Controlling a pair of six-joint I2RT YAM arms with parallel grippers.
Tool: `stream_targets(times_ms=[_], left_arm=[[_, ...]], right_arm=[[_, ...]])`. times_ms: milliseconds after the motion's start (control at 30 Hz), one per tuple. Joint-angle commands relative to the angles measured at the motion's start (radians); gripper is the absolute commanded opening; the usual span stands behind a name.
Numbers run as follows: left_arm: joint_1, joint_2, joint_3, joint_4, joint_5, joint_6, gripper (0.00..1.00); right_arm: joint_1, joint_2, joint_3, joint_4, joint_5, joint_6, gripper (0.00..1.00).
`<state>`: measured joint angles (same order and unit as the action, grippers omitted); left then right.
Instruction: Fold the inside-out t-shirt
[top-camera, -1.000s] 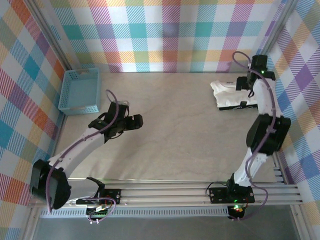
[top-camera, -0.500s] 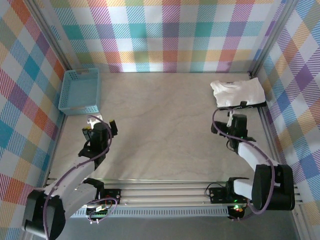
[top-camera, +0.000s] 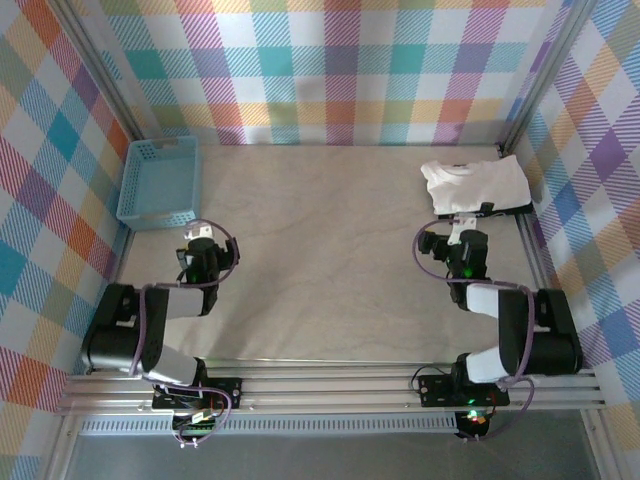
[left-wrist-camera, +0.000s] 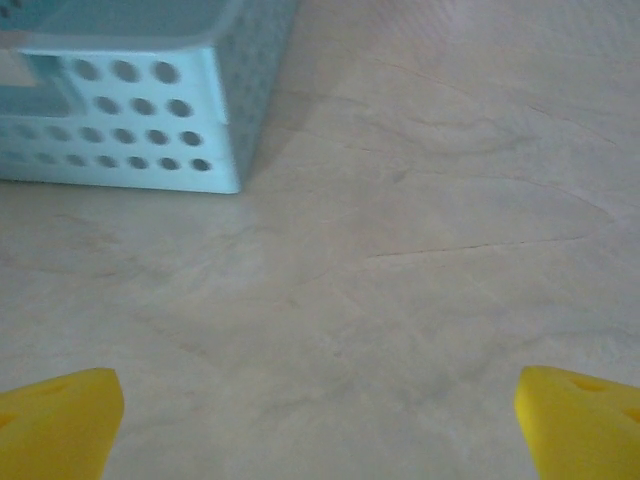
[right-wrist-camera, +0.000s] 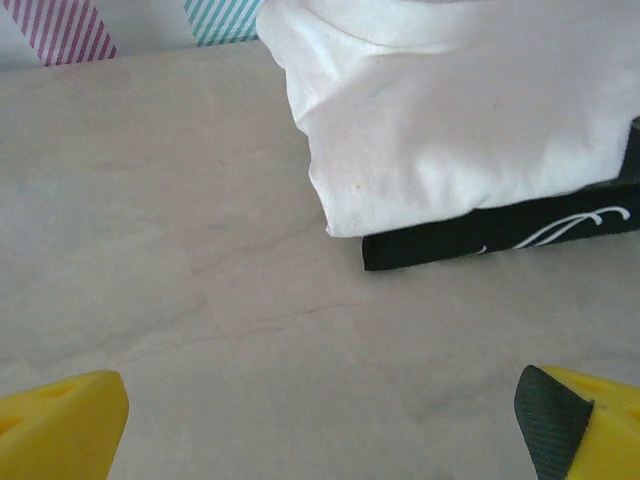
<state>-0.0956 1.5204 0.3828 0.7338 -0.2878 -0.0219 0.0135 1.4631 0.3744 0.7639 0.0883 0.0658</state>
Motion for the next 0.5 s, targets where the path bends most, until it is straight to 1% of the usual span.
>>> stream_targets(times_ms=[0, 33, 67, 233, 467], left_arm=[[0.011, 0.037, 0.031, 0.073, 0.110, 0.031, 1.00], [0.012, 0.046, 0.027, 0.097, 0.109, 0.033, 1.00], [0.012, 0.039, 0.031, 0.082, 0.109, 0.032, 1.00], [0.013, 0.043, 0.029, 0.089, 0.109, 0.033, 1.00], [0.013, 0.043, 0.031, 0.088, 0.110, 0.033, 1.00]], right_arm=[[0.003, 0.078, 0.008, 0.138, 0.002, -0.024, 1.00], [0.003, 0.059, 0.024, 0.074, 0.002, -0.025, 1.00], [0.002, 0.062, 0.030, 0.067, -0.002, -0.027, 1.00], [0.003, 0.071, 0.034, 0.072, -0.051, -0.047, 1.00], [0.003, 0.071, 0.034, 0.068, -0.057, -0.049, 1.00]])
